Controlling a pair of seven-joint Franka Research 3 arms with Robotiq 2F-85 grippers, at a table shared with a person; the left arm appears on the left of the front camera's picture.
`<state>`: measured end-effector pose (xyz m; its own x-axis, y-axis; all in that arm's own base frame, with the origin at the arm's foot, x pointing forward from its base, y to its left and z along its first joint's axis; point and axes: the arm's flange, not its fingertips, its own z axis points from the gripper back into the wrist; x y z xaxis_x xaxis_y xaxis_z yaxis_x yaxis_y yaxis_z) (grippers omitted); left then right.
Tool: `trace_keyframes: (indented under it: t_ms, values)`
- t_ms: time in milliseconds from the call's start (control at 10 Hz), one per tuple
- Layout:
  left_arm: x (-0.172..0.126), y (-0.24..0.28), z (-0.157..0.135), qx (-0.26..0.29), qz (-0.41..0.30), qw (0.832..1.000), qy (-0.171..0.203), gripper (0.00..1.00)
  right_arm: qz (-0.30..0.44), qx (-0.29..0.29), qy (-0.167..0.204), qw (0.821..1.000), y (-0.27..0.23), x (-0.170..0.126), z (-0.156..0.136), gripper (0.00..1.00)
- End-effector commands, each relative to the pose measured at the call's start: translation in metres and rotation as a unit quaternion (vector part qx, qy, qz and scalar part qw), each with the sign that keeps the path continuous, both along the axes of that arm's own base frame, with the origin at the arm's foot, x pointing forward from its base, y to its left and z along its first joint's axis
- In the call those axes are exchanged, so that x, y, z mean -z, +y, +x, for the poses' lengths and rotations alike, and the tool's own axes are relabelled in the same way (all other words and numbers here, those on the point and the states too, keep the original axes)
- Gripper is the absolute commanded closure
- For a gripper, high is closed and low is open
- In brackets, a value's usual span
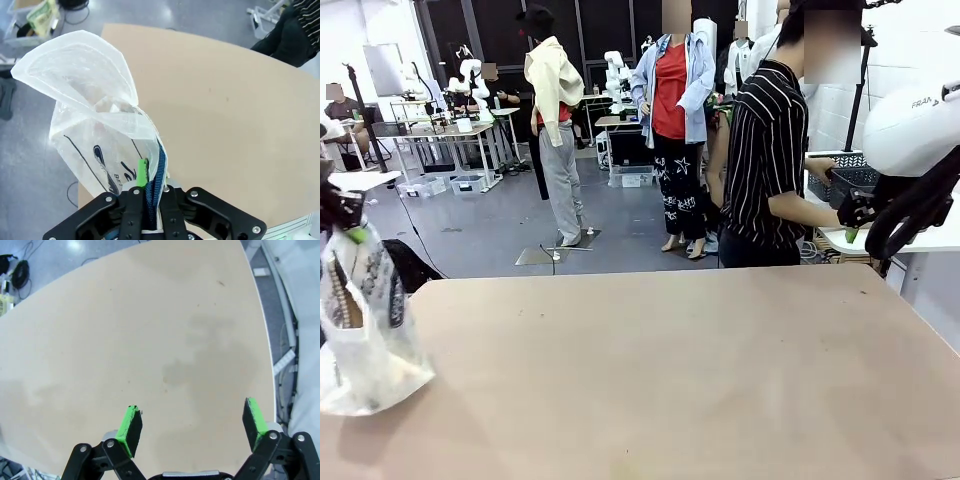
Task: Transfer purchased items from the store into the shopping bag.
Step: Move the Reusable shopping bag to the right side of the table.
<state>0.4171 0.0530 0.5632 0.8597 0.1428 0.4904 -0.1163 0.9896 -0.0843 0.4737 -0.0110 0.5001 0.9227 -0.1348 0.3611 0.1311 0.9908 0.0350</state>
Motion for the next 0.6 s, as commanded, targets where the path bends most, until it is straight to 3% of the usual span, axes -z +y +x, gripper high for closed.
trace_keyframes:
  t_ms: [0,100,200,500]
  values:
    - [0.005,0.004,0.007,0.005,0.008,1.000,0.018,1.00,-0.007,-0.004,0.002,1.000,0.001,0.001,0.000,0.00]
    - [0.010,0.013,0.010,0.009,0.002,1.000,0.026,1.00,-0.007,-0.004,0.002,1.000,0.001,0.001,0.000,0.00]
    - [0.015,0.018,0.015,0.007,0.002,0.999,0.037,0.93,-0.007,-0.004,0.002,1.000,0.001,0.001,0.000,0.00]
    - [0.007,0.014,0.013,0.001,0.015,1.000,0.026,0.35,-0.007,-0.004,0.002,1.000,0.001,0.001,0.000,0.00]
